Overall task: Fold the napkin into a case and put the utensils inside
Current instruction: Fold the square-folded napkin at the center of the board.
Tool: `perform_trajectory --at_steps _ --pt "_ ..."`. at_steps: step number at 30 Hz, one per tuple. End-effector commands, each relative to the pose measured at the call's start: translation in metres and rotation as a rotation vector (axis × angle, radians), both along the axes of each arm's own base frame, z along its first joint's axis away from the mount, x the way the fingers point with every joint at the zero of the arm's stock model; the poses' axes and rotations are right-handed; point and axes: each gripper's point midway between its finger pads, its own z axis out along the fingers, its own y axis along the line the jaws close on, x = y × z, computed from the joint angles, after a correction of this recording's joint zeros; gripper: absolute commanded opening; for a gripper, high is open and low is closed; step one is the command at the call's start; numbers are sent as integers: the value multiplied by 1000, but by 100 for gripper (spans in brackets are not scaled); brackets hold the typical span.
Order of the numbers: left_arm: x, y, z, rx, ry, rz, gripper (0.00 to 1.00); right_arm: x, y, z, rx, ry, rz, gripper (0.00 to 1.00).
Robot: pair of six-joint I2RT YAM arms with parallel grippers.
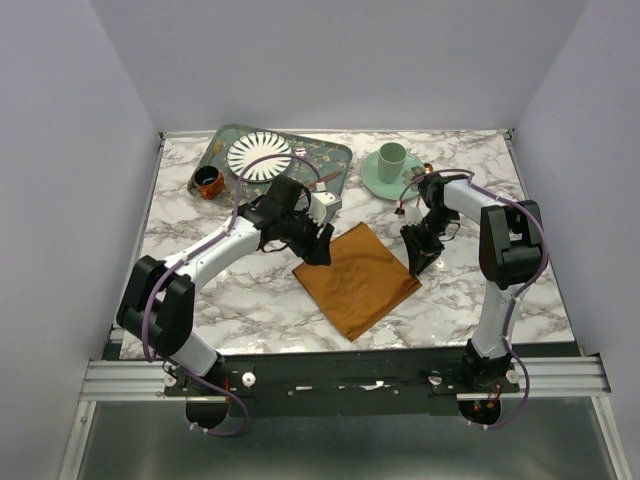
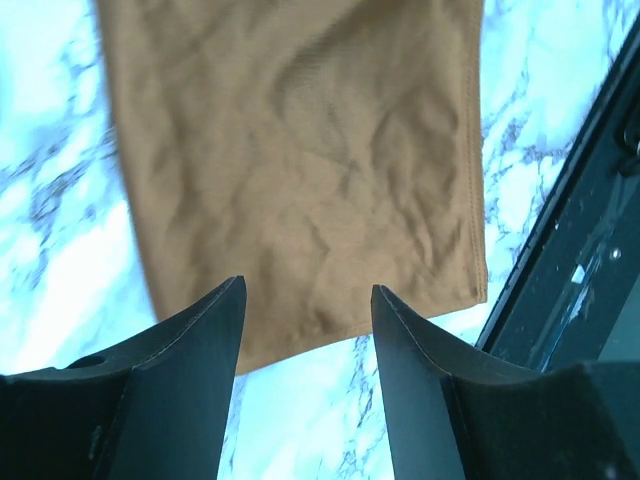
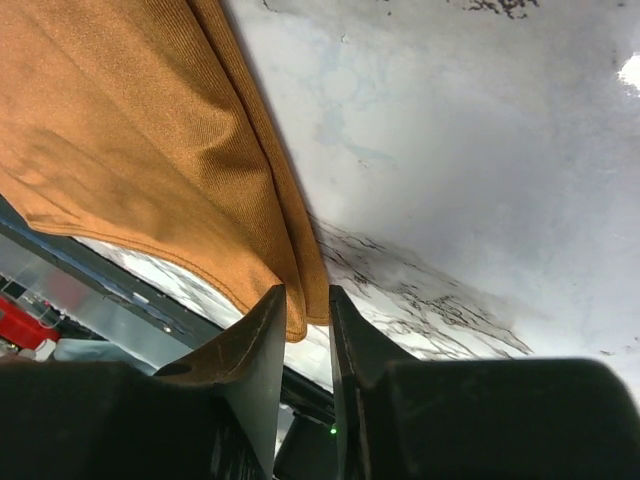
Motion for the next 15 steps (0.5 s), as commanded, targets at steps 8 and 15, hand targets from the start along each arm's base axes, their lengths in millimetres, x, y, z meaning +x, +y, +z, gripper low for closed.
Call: perform_trajectory --at_steps 8,15 --pt "37 62 54 -143 -112 288 61 18 8 11 0 -60 74 43" --pt "45 91 118 -196 -340 375 99 53 28 109 146 -371 108 80"
